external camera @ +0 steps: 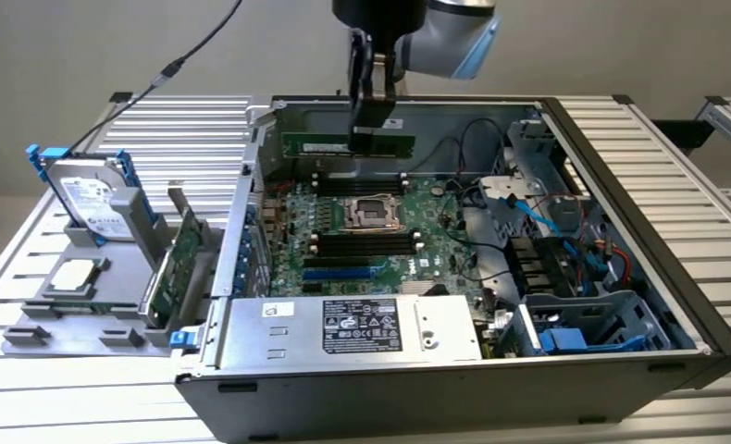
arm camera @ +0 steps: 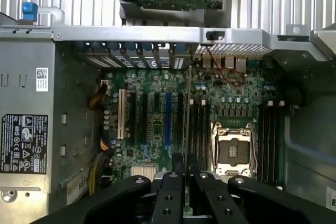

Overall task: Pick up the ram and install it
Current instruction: 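Pick up the ram and move it above insertion slot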

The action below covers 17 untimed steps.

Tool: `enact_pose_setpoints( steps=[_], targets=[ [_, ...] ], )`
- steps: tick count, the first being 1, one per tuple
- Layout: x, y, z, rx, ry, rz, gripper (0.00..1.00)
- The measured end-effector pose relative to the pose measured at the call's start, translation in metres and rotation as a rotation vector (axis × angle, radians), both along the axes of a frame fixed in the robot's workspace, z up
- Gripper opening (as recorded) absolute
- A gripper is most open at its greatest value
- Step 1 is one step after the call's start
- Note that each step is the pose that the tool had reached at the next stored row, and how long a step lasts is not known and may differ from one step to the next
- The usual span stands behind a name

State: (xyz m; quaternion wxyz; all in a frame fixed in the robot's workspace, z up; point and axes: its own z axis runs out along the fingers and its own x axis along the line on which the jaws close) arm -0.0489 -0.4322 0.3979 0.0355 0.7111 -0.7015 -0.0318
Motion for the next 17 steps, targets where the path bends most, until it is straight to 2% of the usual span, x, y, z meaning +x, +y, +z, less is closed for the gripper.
enact_pose_setpoints(
  steps=[5, 9, 13, 17],
  targets=[
    [0.019, 0.0105, -0.0024, -0.0001, -0.0001, 0.0, 0.14],
    [0.021, 0.0255, -0.0094, 0.0, 0.0, 0.0, 0.14],
    [0.023, 0.0383, -0.0162, 0.0, -0.0001, 0.001, 0.14],
    [0.025, 0.0451, -0.0215, -0.0001, -0.0023, 0.008, 0.14]
  ],
)
